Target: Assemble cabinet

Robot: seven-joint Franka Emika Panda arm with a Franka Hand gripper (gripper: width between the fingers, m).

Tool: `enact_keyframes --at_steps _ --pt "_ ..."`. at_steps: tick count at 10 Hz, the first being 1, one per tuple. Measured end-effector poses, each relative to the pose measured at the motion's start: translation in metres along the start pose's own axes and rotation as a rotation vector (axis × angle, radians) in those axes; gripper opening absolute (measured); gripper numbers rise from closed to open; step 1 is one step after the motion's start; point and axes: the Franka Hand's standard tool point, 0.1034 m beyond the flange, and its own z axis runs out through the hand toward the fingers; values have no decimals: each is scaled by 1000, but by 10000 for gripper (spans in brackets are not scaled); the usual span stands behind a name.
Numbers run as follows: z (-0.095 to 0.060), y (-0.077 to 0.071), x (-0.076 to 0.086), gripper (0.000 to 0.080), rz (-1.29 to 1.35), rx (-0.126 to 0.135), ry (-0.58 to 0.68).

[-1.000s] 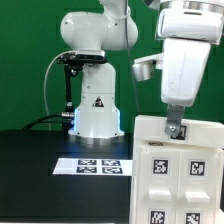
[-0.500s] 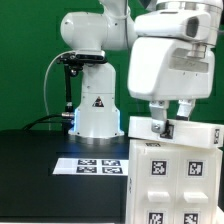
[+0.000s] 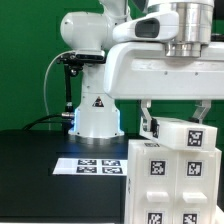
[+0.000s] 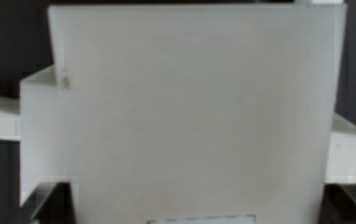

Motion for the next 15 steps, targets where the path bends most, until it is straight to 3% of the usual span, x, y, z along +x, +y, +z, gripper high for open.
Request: enact_keyframes --at_steps 2,4,11,15 --pt "0 -1 0 557 217 8 4" --pt "1 -3 3 557 571 41 45" --pt "2 -14 2 557 1216 58 31" --pt "1 -19 11 557 1769 141 94"
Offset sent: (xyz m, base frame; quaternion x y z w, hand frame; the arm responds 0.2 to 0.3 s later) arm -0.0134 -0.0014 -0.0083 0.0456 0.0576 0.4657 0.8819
